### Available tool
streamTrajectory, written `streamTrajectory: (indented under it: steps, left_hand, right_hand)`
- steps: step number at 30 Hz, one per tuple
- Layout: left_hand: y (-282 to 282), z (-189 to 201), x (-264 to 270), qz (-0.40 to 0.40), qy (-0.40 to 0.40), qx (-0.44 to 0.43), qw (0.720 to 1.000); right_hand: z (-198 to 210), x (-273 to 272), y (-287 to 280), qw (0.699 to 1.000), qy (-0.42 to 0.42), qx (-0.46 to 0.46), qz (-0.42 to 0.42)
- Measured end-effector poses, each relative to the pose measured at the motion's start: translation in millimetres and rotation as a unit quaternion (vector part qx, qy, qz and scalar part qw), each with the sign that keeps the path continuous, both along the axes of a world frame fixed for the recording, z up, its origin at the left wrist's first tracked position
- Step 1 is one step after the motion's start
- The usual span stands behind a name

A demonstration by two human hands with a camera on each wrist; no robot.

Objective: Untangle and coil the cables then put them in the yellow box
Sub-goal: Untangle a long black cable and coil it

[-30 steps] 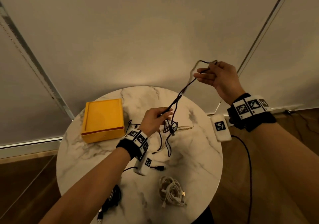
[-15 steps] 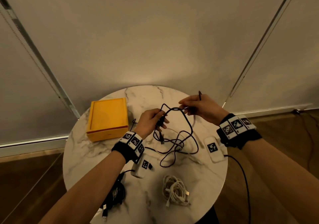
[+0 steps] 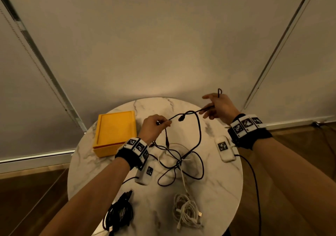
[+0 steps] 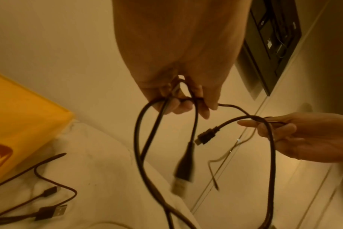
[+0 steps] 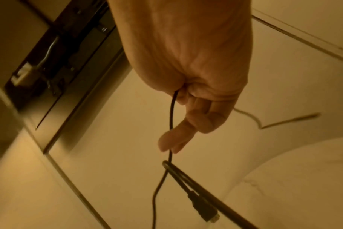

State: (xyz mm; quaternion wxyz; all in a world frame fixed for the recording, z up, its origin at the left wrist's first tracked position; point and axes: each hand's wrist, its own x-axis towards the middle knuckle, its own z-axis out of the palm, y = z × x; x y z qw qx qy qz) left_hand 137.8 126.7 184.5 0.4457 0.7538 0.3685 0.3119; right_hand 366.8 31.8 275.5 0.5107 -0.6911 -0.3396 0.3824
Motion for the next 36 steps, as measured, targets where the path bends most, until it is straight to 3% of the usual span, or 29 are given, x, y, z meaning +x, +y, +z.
streamTrajectory:
  steps: [5,8,14,18,19,21,24,27,30,33,34,36]
  left_hand:
    - [13.5,21.7,-15.4,-0.028,-0.122,-0.151,0.981]
    - [25.3,28.7,-28.0,0.009,-0.202,-0.199,0.959]
    - [33.9,44.0,-40.8,0.052,-0.359,-0.242,0.9]
    - [46.6,48.0,-56.2,0.098,-0.457,-0.267,0.842]
    - [48.1,47.5,-58.9,0.103,-0.447,-0.268,0.847]
    - [46.1,43.2,-59.7,0.102,-0.378,-0.263,0.882]
    - [34.6,30.7,-55.2,0.093,-0.236,-0.23,0.94]
    - [23.4,19.0,-47.9,0.079,-0.079,-0.21,0.971]
    - [21.5,4.4,-40.6,0.02,0.063,-0.157,0.985]
    - [25.4,-6.7,-33.3,-0.023,0.221,-0.047,0.974]
    - [25.1,-7.5,-28.8,-0.017,0.242,-0.013,0.97]
    - [21.2,-3.4,-18.7,0.018,0.2,0.04,0.979]
  right_hand:
    - [25.9,5.7,2.1,0.996,0.064,0.065,-0.014]
    - [32.5,17.6,-0.1,0.992,0.088,0.086,-0.025]
    - [10.0,26.8,-8.6,0.988,0.114,0.095,-0.034]
    - [-4.7,39.0,-16.3,0.952,0.215,0.18,-0.124]
    - [-6.4,40.0,-18.6,0.945,0.23,0.188,-0.133]
    - [-9.2,35.7,-21.5,0.946,0.244,0.178,-0.118]
    - [-9.1,24.4,-19.5,0.955,0.239,0.158,-0.074]
    - [-2.3,16.6,-12.5,0.96,0.229,0.155,-0.045]
    - [10.0,4.9,-4.8,0.972,0.19,0.14,-0.006]
    - [24.7,-8.7,-0.9,0.976,0.157,0.145,0.029]
    - [29.9,-12.1,0.2,0.977,0.144,0.154,0.041]
    - [40.9,-19.2,1.2,0.976,0.118,0.175,0.061]
